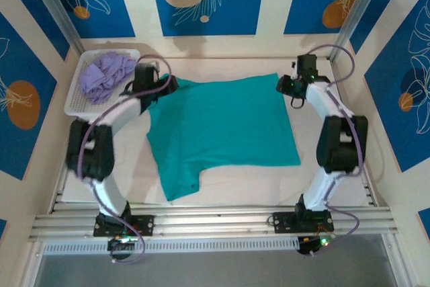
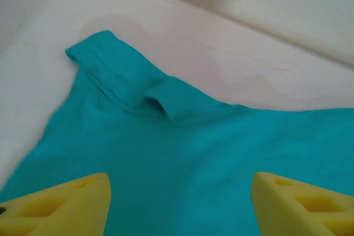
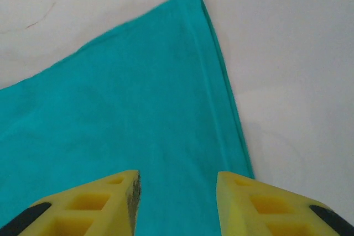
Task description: Fold the inside-out t-shirt
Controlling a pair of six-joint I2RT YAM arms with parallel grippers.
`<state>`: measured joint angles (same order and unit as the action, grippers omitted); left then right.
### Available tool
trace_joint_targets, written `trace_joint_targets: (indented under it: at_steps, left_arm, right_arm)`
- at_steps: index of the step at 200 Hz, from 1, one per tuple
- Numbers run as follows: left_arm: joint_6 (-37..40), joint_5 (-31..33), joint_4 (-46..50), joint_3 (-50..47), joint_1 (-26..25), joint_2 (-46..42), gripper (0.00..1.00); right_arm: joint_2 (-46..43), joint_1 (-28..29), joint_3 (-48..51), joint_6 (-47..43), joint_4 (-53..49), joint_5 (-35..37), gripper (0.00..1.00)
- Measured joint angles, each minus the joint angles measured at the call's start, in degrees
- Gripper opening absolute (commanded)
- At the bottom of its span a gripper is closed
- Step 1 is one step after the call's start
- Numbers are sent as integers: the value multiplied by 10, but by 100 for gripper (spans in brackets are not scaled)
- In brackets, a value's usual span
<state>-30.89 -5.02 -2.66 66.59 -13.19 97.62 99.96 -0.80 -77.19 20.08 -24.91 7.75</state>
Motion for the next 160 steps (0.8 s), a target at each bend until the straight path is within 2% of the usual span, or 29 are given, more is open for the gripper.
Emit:
trace_joint_targets:
  at_steps: [26, 59, 104, 143, 160]
  left_arm:
    - [-42, -25, -50, -169, -28, -136, 67]
    - [-57, -53, -31, -283, -76, -198, 68]
    - [-57, -64, -8, -324, -141, -269, 68]
    - [-52, -66, -8, -326, -148, -287, 68]
    - [-46, -69, -7, -326, -148, -287, 69]
  right_arm:
    - [-113, -12, 147, 48, -25, -23, 45]
    - [-182, -42, 289, 90, -70, -31, 46]
    - [-245, -54, 347, 125, -126, -17, 49]
    - [-250, -61, 365, 147, -155, 0, 50]
    - [-226, -68, 367, 150, -160, 0, 49]
